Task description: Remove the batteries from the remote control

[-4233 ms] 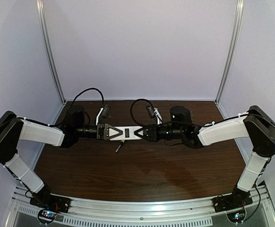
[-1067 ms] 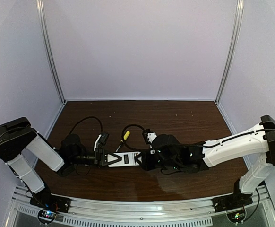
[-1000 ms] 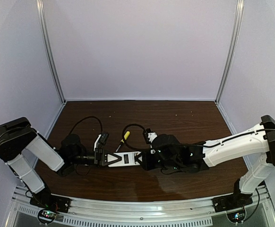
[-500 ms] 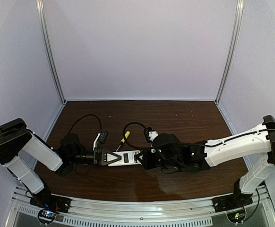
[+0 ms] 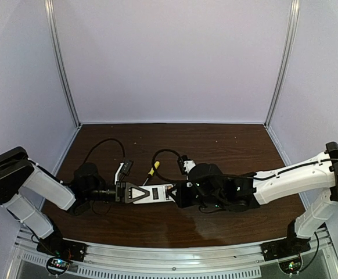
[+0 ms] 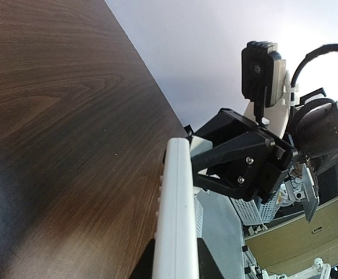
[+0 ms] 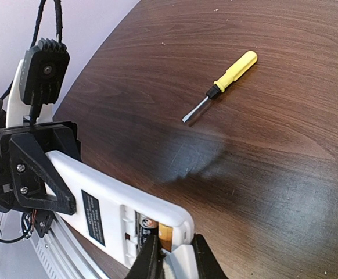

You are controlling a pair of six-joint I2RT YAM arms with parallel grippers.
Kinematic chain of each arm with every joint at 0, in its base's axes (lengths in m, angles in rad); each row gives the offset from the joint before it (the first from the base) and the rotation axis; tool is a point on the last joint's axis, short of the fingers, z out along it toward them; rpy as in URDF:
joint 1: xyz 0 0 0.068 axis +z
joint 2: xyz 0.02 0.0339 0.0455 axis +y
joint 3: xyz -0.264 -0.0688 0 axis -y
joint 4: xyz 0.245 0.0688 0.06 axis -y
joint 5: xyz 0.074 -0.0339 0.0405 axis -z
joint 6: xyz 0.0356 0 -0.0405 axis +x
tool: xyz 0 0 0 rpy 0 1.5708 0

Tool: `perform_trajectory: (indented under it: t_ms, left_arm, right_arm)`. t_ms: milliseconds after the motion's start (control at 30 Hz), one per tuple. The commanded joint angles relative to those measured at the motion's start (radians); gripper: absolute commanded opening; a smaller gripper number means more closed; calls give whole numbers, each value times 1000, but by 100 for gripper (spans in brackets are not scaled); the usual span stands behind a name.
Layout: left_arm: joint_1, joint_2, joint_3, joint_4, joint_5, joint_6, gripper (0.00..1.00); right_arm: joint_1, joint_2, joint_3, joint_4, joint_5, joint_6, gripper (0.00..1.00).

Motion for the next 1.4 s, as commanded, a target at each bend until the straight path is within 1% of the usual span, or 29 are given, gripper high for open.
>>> perform_trajectory:
  t_ms: [0, 600, 900, 1033, 1300, 1367]
  left_arm:
    - [-3, -35, 34, -7, -33, 31, 0]
    - [7, -202, 32, -270, -166, 147, 0]
    - [13, -229, 33, -322, -202, 170, 0]
    - [15, -247, 32, -354, -223, 181, 0]
    - [16, -270, 34, -387, -244, 200, 0]
    - [16, -268, 36, -389, -247, 200, 0]
  right_arm:
    - [15, -29, -18, -84, 38, -48, 2]
    - [14, -62, -33, -142, 113, -53, 2]
    - [14, -77, -37, -165, 132, -55, 3]
    - [14, -95, -43, -184, 150, -56, 7]
    - [10, -92, -49, -192, 167, -59, 8]
    - [7, -90, -48, -197, 168, -59, 10]
